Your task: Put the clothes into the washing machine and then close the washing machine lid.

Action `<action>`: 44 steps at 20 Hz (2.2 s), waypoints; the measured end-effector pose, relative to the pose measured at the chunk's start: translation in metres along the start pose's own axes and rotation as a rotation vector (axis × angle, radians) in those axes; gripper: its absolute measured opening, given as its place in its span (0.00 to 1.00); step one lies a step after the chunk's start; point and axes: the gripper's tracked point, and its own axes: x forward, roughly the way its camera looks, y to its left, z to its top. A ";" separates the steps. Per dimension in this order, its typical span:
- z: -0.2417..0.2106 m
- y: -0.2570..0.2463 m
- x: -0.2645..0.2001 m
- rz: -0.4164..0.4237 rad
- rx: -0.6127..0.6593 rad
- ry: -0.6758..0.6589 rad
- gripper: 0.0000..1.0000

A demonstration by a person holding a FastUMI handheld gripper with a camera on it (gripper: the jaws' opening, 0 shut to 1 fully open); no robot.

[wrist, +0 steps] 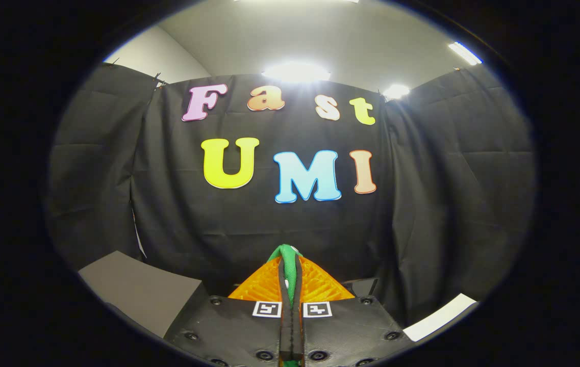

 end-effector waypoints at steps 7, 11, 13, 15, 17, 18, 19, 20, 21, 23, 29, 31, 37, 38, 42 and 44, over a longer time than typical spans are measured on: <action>-0.074 -0.026 0.018 -0.023 0.008 0.089 0.02; -0.127 -0.036 0.028 -0.018 0.047 0.171 0.02; -0.152 -0.037 0.032 -0.014 0.061 0.204 0.02; -0.178 -0.039 0.036 -0.013 0.059 0.241 0.02; -0.198 -0.041 0.039 -0.014 0.060 0.267 0.02; -0.206 -0.042 0.040 -0.015 0.063 0.274 0.02; -0.216 -0.043 0.041 -0.017 0.063 0.285 0.02; -0.225 -0.044 0.043 -0.018 0.064 0.296 0.01; -0.235 -0.045 0.043 -0.017 0.066 0.308 0.02; -0.253 -0.047 0.045 -0.021 0.066 0.335 0.02; -0.309 -0.046 0.048 -0.010 0.080 0.440 0.02; -0.324 -0.047 0.047 -0.011 0.071 0.472 0.02; -0.362 -0.045 0.048 -0.004 0.064 0.538 0.02; -0.366 -0.044 0.049 -0.003 0.066 0.548 0.02; -0.380 -0.042 0.048 0.009 0.068 0.580 0.03; -0.386 -0.039 0.047 0.020 0.069 0.595 0.05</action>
